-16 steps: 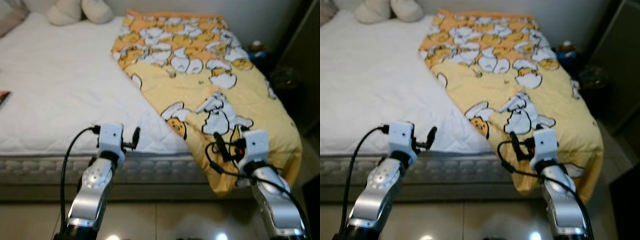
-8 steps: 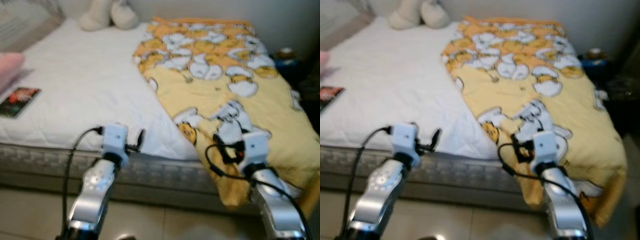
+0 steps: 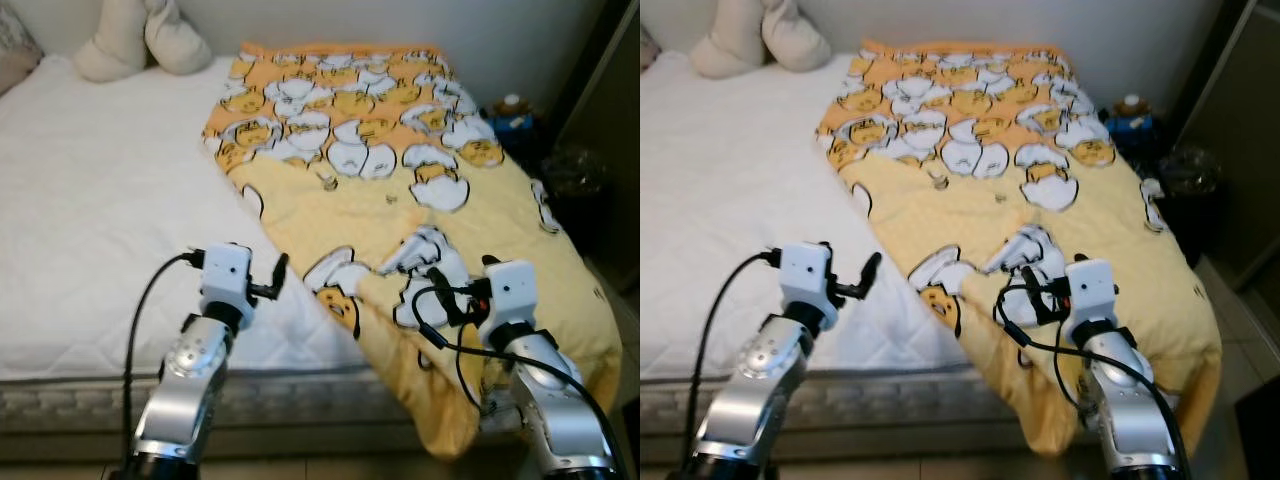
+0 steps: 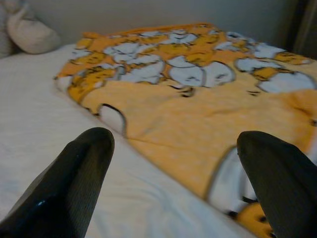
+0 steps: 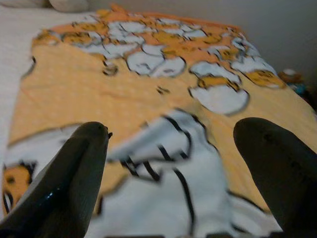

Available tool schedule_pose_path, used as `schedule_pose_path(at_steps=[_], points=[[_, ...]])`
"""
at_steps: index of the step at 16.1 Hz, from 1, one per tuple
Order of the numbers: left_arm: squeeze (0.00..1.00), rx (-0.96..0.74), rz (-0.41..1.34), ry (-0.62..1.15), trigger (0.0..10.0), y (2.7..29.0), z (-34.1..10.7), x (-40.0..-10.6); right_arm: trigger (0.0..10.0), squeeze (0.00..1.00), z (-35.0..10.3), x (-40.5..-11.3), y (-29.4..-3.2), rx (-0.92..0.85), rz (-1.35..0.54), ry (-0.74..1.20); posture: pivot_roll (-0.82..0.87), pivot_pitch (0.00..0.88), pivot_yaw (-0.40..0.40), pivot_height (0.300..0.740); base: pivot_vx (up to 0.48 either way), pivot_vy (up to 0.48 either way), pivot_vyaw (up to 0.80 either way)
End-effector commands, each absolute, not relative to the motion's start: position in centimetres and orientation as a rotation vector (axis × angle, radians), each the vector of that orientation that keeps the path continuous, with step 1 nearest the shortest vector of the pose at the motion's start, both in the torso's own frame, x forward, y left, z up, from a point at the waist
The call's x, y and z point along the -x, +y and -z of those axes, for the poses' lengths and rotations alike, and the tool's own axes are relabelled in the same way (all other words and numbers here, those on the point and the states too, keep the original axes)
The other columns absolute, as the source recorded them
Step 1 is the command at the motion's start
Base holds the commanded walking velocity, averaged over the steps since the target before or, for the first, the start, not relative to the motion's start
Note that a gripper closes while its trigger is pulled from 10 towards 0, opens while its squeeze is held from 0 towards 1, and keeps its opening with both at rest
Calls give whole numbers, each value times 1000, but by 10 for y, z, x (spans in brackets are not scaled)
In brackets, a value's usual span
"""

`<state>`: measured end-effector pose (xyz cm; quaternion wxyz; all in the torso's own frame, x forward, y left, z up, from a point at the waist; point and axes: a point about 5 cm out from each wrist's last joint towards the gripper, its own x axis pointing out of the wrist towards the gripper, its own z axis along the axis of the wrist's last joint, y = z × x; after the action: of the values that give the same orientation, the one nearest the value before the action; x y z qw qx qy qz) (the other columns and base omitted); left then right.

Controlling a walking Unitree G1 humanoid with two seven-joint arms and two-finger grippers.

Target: Clean up the room

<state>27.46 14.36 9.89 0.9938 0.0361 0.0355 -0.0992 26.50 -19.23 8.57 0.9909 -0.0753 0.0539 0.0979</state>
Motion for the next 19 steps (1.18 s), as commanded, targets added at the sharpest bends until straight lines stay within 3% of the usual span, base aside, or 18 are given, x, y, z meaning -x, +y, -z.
schedule_pose_path(at_steps=[1, 5, 10, 11, 14, 19], points=[[0, -94, 164, 96, 10000, 154, -96, -275, 10000, 0, -82, -265, -182, 120, -238, 135, -56, 0, 18, 740, 0, 0, 0], [0, -75, 188, 89, 10000, 155, -98, -280, 10000, 0, -72, -268, -174, 136, -307, 192, -55, 0, 25, 740, 0, 0, 0], [0, -107, 270, 102, 10000, 160, -100, -283, 10000, 0, -60, -305, -151, 207, -477, 333, -38, 0, 35, 740, 0, 0, 0], [0, -110, 303, 101, 10000, 159, -101, -282, 10000, 949, -59, -309, -152, 222, -481, 353, -33, 0, 30, 740, 0, 0, 0], [0, -175, 490, 174, 10000, 168, -91, -265, 10000, 1000, -69, -327, -170, 266, -461, 368, -12, 0, 13, 740, 0, 0, 0], [0, -141, 614, 235, 10000, 178, -86, -252, 10000, 1000, -56, -321, -196, 312, -484, 567, -23, 0, 9, 740, 0, 0, 0]])
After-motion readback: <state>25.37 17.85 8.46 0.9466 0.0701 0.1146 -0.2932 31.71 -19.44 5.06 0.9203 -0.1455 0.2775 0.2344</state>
